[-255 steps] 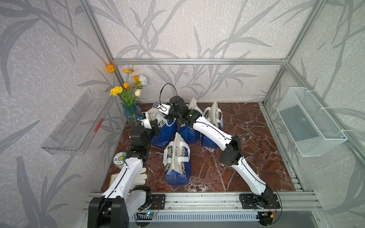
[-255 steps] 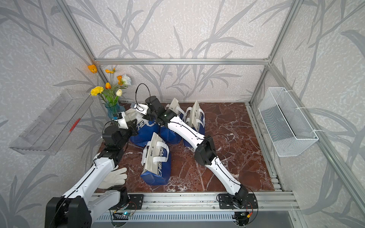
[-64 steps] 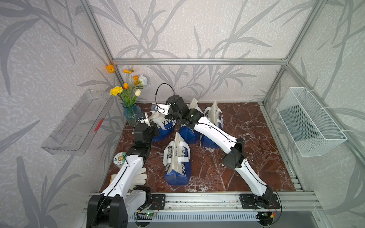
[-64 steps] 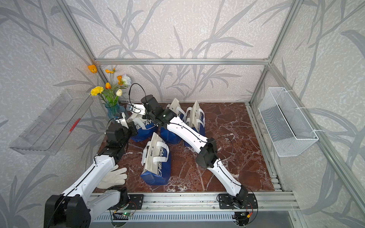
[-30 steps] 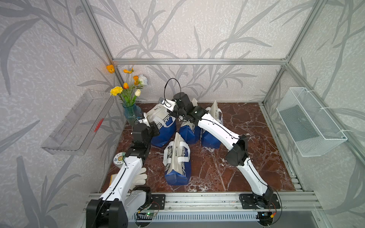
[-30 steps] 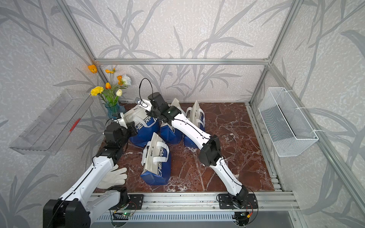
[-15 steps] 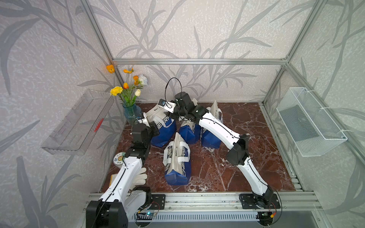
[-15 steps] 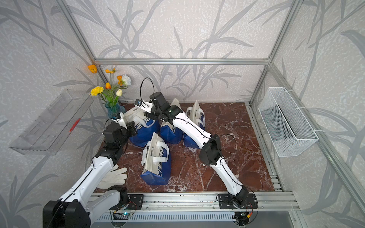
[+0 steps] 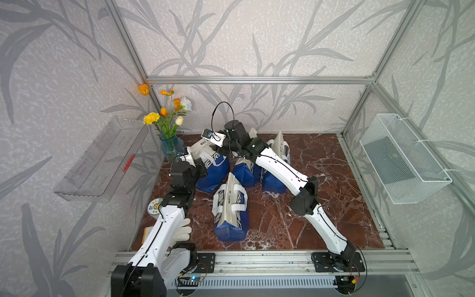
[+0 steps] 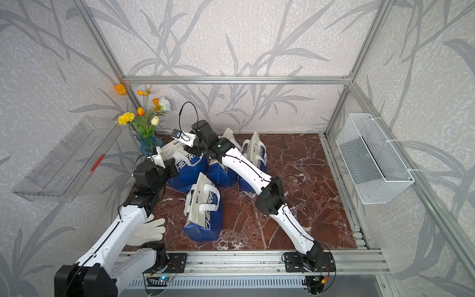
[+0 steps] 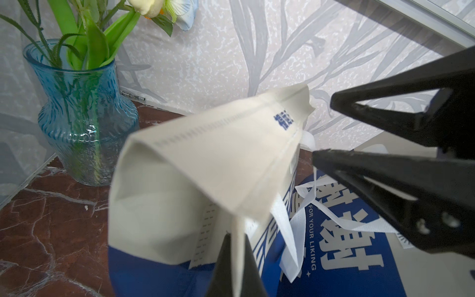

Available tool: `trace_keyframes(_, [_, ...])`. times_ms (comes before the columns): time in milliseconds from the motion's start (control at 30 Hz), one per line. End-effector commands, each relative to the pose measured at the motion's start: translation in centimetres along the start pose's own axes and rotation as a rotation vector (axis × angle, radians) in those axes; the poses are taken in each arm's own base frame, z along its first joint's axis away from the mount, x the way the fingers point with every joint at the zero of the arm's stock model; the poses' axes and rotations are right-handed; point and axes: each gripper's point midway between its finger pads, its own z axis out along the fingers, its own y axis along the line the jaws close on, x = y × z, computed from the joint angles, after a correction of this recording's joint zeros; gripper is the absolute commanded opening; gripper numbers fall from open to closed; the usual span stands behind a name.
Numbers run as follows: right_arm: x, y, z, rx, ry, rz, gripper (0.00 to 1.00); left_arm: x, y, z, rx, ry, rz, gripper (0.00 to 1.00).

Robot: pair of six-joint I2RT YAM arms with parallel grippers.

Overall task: Open the takeout bag
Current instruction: Open the takeout bag at the center of the board.

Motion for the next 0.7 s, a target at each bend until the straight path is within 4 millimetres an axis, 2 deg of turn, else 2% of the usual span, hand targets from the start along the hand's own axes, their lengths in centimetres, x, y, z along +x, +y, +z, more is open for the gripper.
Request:
trace_keyframes(0, [0.3, 0.5, 0.4, -0.003, 0.012, -0.017, 0.51, 0.3, -0.1, -0.4, 0.012, 0.006, 0.017, 0.0])
trace_keyframes(400, [-0.2, 0.3, 1.7, 0.05, -0.024, -0.007, 0.5, 0.9, -0.8, -0.5, 0.05, 0.009, 0.038, 0.0])
trace_keyframes(533, [-0.1, -0.1, 2.2, 0.087, -0.026, 0.001, 0.43, 0.9, -1.2, -0.7, 0.068, 0.006, 0.053, 0.0])
trace_keyframes(667, [0.4, -1.0, 2.7, 0.145, -0.014, -0.008, 0.3, 0.9, -1.3, -0.9, 0.075, 0.003, 0.064, 0.0])
